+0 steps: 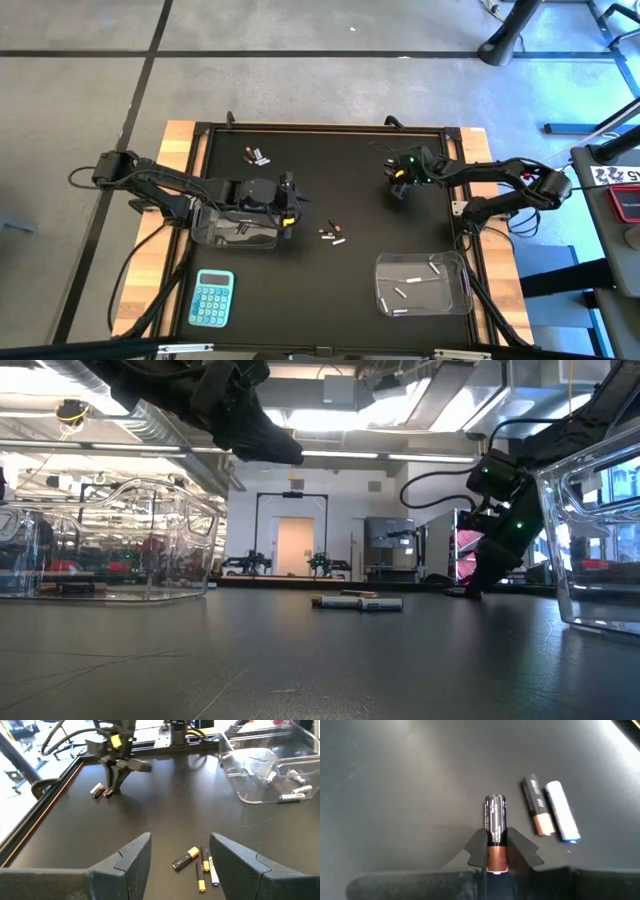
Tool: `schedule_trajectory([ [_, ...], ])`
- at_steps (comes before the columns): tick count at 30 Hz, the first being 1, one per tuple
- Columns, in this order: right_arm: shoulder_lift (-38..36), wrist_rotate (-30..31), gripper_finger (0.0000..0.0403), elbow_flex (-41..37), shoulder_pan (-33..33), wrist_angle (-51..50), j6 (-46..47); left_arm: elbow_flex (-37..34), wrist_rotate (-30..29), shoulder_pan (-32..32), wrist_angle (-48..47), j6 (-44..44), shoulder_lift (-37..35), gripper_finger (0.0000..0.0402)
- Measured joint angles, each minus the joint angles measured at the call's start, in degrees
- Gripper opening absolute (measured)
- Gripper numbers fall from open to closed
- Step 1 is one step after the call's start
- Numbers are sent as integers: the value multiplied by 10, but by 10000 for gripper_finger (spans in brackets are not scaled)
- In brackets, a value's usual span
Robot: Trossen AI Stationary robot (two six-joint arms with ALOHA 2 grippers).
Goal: Sort batteries
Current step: Put the black battery into the left transparent bin
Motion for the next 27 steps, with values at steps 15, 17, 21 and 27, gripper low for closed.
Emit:
schedule_trajectory([
  [15, -32, -12, 42, 79, 311, 271, 42, 0, 58, 45, 43, 98, 29, 195],
  [17, -31, -13, 42, 89, 331, 292, 31, 0, 64, 45, 75, 113, 46, 203],
  [21, -31, -13, 42, 108, 358, 298, 14, 0, 65, 45, 154, 114, 77, 232],
  [27, -5, -15, 42, 125, 373, 302, 9, 0, 65, 45, 273, 58, 100, 258],
])
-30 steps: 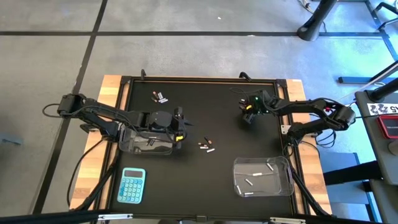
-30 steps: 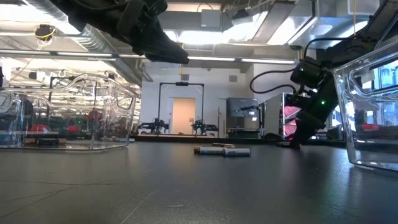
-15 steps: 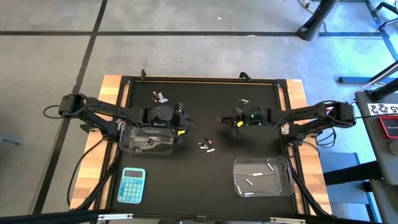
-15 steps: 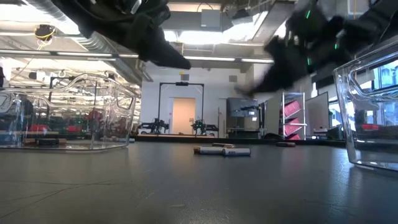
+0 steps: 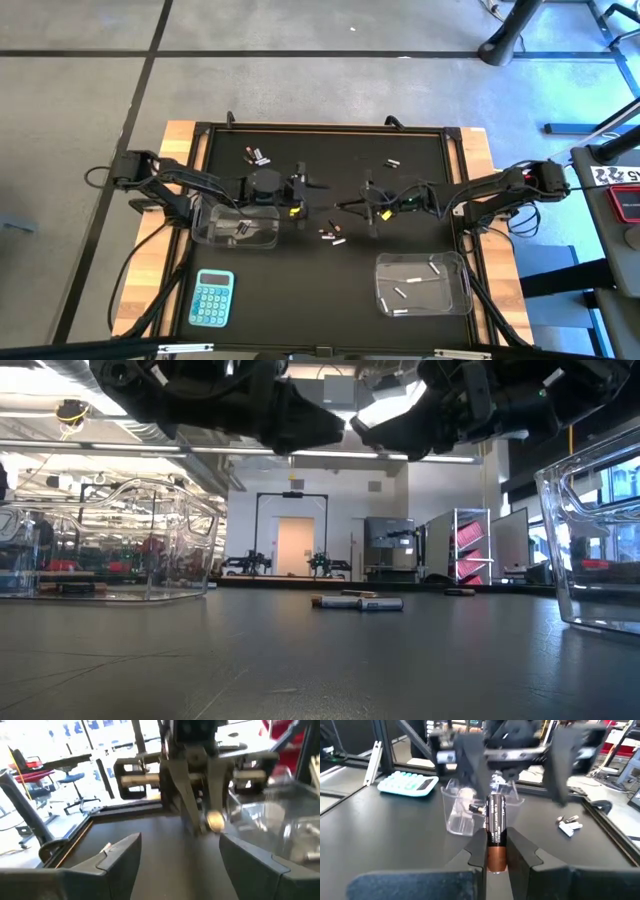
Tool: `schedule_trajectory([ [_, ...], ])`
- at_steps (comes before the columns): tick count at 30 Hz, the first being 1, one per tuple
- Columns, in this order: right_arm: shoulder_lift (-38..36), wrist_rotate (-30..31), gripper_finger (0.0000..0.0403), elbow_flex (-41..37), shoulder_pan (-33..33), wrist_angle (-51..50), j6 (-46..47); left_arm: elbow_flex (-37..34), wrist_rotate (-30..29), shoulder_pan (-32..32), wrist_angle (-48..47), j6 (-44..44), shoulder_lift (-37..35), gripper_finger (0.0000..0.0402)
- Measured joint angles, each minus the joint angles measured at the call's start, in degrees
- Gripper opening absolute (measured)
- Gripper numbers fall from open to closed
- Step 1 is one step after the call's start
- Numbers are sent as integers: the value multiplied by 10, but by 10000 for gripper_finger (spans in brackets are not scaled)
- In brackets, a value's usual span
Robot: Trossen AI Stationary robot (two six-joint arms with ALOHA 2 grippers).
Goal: Sort batteries
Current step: Put the black battery into the left transparent bin
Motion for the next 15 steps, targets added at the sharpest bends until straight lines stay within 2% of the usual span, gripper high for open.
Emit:
schedule_trajectory([
  [10, 19, -3, 42, 1, -1, 17, -3, 13, 31, -5, 19, -50, 15, 219],
  [15, 19, -18, 42, 2, -1, 39, -6, 29, 31, -20, 46, -25, 51, 195],
])
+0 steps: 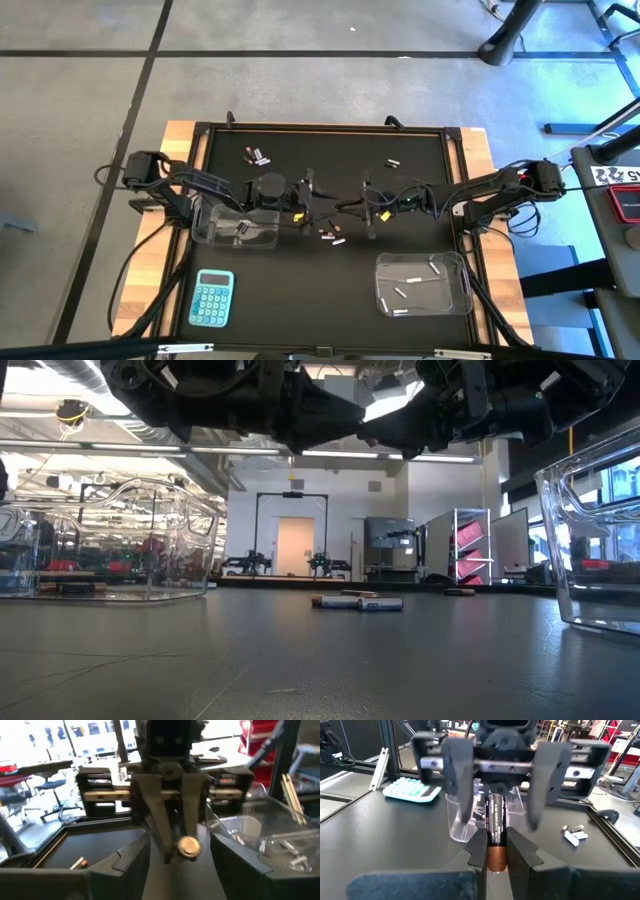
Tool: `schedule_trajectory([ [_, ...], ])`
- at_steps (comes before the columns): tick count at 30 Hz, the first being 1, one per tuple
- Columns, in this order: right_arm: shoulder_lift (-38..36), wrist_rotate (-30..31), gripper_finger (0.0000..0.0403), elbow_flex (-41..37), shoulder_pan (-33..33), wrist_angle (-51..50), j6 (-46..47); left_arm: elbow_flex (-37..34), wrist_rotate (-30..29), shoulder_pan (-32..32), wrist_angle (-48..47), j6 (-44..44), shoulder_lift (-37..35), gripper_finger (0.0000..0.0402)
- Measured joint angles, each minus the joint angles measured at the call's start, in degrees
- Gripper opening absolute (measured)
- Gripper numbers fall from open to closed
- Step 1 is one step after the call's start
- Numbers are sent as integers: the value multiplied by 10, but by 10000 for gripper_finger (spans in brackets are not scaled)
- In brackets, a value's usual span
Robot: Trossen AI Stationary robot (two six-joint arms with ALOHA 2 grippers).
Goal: Sort batteries
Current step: Put the black battery into the left transparent bin
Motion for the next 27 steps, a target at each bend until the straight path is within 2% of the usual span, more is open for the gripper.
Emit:
schedule_trajectory([
  [8, 0, 0, 42, 0, 0, 2, 0, 3, -2, -5, 1, 16, -3, 150],
  [19, 0, -10, 42, 0, 0, 3, -2, 3, -4, -5, -4, 24, -4, 49],
  [21, 0, 2, 44, 0, 0, 3, -2, 3, -4, -6, -3, 30, -4, 43],
  [27, 0, 21, 98, 0, 0, 2, 15, 3, -11, -20, -12, 63, -9, 43],
])
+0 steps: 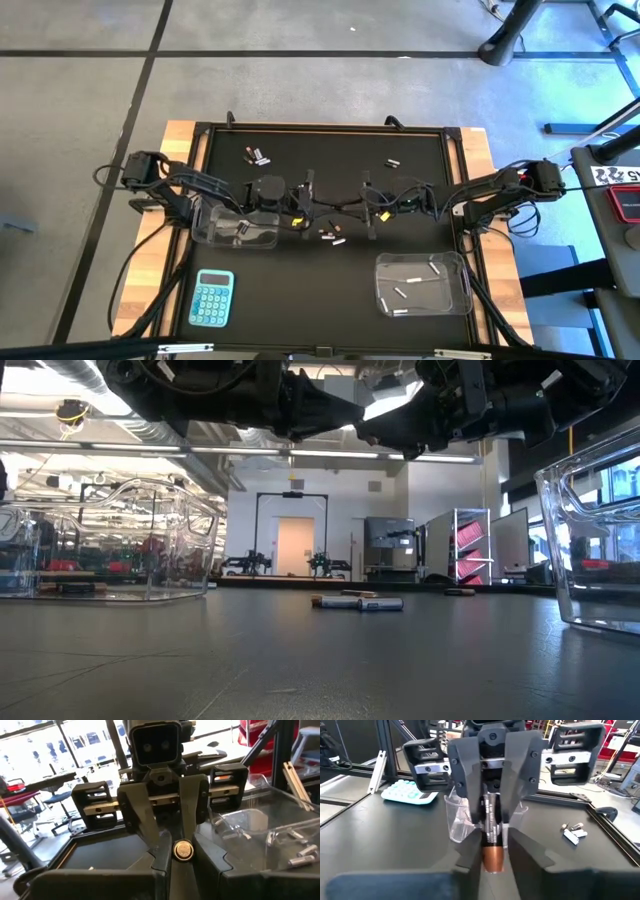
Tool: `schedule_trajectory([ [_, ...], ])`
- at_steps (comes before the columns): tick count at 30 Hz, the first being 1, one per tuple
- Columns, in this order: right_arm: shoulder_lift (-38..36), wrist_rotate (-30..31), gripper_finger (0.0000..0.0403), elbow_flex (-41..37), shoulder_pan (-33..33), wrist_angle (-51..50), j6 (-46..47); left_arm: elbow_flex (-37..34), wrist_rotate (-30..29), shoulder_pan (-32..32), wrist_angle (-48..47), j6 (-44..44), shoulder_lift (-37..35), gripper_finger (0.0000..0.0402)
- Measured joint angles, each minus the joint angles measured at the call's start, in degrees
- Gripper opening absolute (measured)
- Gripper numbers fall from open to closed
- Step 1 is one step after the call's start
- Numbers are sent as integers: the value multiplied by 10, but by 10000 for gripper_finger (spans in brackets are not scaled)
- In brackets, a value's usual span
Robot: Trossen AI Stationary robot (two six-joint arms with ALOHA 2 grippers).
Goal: Sort batteries
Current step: Put the black battery into the left transparent bin
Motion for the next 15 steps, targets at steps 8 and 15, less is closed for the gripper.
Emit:
schedule_trajectory([
  [8, 0, 87, 183, 0, -2, -26, 2, 0, -107, -43, -200, 21, -128, 43],
  [15, 0, 125, 198, 0, -2, -12, -6, 89, -229, -79, -688, -146, -220, 43],
])
